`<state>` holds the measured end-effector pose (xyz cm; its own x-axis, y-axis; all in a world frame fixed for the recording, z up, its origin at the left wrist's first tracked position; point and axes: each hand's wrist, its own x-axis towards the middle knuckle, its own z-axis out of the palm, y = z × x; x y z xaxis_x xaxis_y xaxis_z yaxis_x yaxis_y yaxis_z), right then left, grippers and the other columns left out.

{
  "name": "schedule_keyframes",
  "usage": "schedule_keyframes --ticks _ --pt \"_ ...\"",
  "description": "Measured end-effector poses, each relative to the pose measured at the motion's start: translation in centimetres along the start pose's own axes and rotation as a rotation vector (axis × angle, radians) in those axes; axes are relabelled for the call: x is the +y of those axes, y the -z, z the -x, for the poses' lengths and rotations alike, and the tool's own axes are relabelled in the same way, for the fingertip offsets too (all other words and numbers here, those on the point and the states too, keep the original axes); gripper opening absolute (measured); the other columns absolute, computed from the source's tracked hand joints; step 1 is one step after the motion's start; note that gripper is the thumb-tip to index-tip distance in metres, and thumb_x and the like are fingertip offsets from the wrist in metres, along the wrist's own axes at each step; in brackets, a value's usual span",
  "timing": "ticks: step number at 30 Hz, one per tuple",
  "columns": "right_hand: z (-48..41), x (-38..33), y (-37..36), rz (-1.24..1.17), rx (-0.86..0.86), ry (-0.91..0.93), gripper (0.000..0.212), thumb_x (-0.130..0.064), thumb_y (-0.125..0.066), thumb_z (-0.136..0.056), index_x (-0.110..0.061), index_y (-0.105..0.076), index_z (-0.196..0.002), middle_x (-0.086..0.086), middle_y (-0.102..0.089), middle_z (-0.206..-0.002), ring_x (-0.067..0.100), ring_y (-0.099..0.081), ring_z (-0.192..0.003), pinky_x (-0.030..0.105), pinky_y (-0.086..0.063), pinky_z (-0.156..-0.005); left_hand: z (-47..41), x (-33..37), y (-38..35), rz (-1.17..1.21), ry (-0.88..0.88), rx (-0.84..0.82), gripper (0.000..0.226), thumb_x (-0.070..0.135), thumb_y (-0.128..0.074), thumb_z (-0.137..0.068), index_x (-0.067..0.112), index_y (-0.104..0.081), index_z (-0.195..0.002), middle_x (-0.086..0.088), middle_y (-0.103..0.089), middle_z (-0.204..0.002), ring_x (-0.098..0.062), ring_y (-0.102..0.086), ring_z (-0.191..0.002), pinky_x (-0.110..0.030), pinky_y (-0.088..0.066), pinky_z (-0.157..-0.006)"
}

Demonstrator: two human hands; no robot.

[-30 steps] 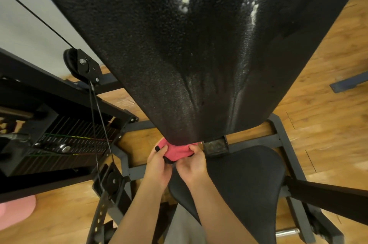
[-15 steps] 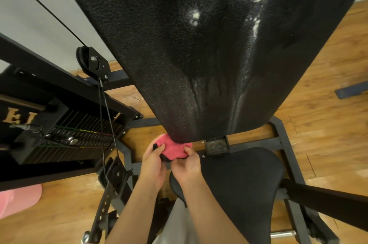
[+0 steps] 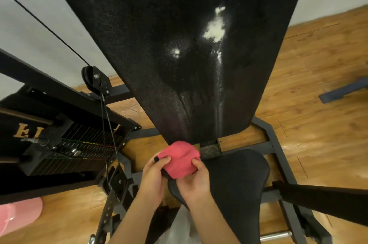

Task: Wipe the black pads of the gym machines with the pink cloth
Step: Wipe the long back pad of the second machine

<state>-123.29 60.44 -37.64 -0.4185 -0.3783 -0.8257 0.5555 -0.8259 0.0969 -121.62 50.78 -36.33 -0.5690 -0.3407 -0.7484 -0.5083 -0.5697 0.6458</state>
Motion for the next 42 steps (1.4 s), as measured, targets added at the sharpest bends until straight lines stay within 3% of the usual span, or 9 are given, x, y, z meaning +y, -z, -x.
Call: schedule_keyframes --ticks 4,11,13,16,20,25,30,38,42 --pt "4.0 -2.5 -1.4 0.074 -0.050 0.109 0.045 -0.017 -0.049 -0.093 -0.013 -0.042 -0.137 0.025 -0.053 -0.127 0.042 -0.053 -0.114 0.051 -0.048 -0.085 2.9 1.1 -2.6 -0.110 -0.050 -0.099 0.023 0.000 -0.061 -0.083 0.003 -0.065 -0.105 -0.019 -0.065 -0.115 -0.035 -0.060 -0.111 -0.043 -0.051 -0.088" --pt "11.1 -4.7 -6.4 0.120 -0.193 0.157 0.045 -0.034 -0.048 -0.096 -0.005 -0.051 -0.131 0.022 -0.062 -0.124 0.036 -0.059 -0.114 0.047 -0.049 -0.090 8.7 5.6 -7.2 -0.210 -0.160 -0.259 0.024 0.011 -0.067 -0.081 0.006 -0.063 -0.104 -0.007 -0.070 -0.107 -0.024 -0.067 -0.101 -0.035 -0.055 -0.077" --pt "12.7 -4.9 -7.9 0.133 -0.230 0.177 0.049 -0.037 -0.044 -0.097 -0.002 -0.053 -0.131 0.021 -0.062 -0.125 0.034 -0.059 -0.116 0.045 -0.049 -0.093 9.9 7.3 -8.3 -0.299 -0.237 -0.267 0.021 0.015 -0.068 -0.083 0.007 -0.064 -0.102 -0.005 -0.070 -0.103 -0.021 -0.068 -0.097 -0.032 -0.057 -0.076" --pt "15.3 -5.3 -10.6 0.163 -0.266 0.236 0.049 -0.039 -0.042 -0.097 -0.004 -0.053 -0.130 0.019 -0.065 -0.121 0.030 -0.065 -0.107 0.040 -0.055 -0.080 11.8 9.8 -9.7 -0.382 -0.370 -0.293 0.017 0.018 -0.068 -0.085 0.009 -0.066 -0.099 -0.004 -0.070 -0.099 -0.017 -0.067 -0.096 -0.032 -0.057 -0.079" --pt "19.4 -5.8 -14.6 0.172 -0.284 0.321 0.035 -0.037 -0.048 -0.096 -0.012 -0.056 -0.120 0.018 -0.065 -0.115 0.030 -0.062 -0.104 0.040 -0.050 -0.075 15.0 13.5 -11.7 -0.447 -0.609 -0.343 0.016 0.021 -0.066 -0.086 0.014 -0.065 -0.100 0.008 -0.069 -0.094 -0.004 -0.065 -0.091 -0.018 -0.052 -0.073" --pt "23.4 -5.9 -19.4 0.200 -0.330 0.441 0.031 -0.034 -0.052 -0.095 -0.021 -0.052 -0.123 0.014 -0.062 -0.117 0.030 -0.059 -0.108 0.041 -0.050 -0.081 18.1 17.9 -13.8 -0.503 -0.845 -0.282 0.009 0.020 -0.066 -0.087 0.023 -0.064 -0.096 0.017 -0.067 -0.092 0.000 -0.063 -0.090 -0.018 -0.052 -0.075" --pt "26.4 -6.4 -24.0 0.307 -0.454 0.541 0.042 -0.034 -0.053 -0.094 -0.024 -0.048 -0.134 0.013 -0.062 -0.118 0.031 -0.061 -0.108 0.042 -0.052 -0.078 20.5 23.0 -15.3 -0.572 -1.068 -0.154 0.022 0.020 -0.073 -0.082 0.031 -0.062 -0.096 0.015 -0.063 -0.098 0.004 -0.059 -0.092 -0.012 -0.048 -0.079" --pt "32.8 -7.8 -34.5 0.572 -0.628 0.822 0.042 -0.031 -0.051 -0.097 -0.032 -0.044 -0.138 0.007 -0.059 -0.124 0.027 -0.059 -0.110 0.046 -0.053 -0.087 25.3 35.0 -19.4 -0.599 -1.495 -0.154 0.009 0.020 -0.060 -0.092 0.026 -0.060 -0.099 0.013 -0.057 -0.100 -0.002 -0.057 -0.094 -0.017 -0.048 -0.083" --pt "35.2 -8.9 -39.1 0.766 -0.606 1.045 0.050 -0.035 -0.055 -0.095 -0.032 -0.038 -0.142 0.002 -0.055 -0.129 0.024 -0.056 -0.114 0.052 -0.048 -0.098 26.6 41.3 -20.8 -0.698 -1.767 -0.005 0.009 0.015 -0.058 -0.092 0.019 -0.060 -0.100 0.009 -0.056 -0.103 -0.006 -0.051 -0.100 -0.021 -0.042 -0.088"
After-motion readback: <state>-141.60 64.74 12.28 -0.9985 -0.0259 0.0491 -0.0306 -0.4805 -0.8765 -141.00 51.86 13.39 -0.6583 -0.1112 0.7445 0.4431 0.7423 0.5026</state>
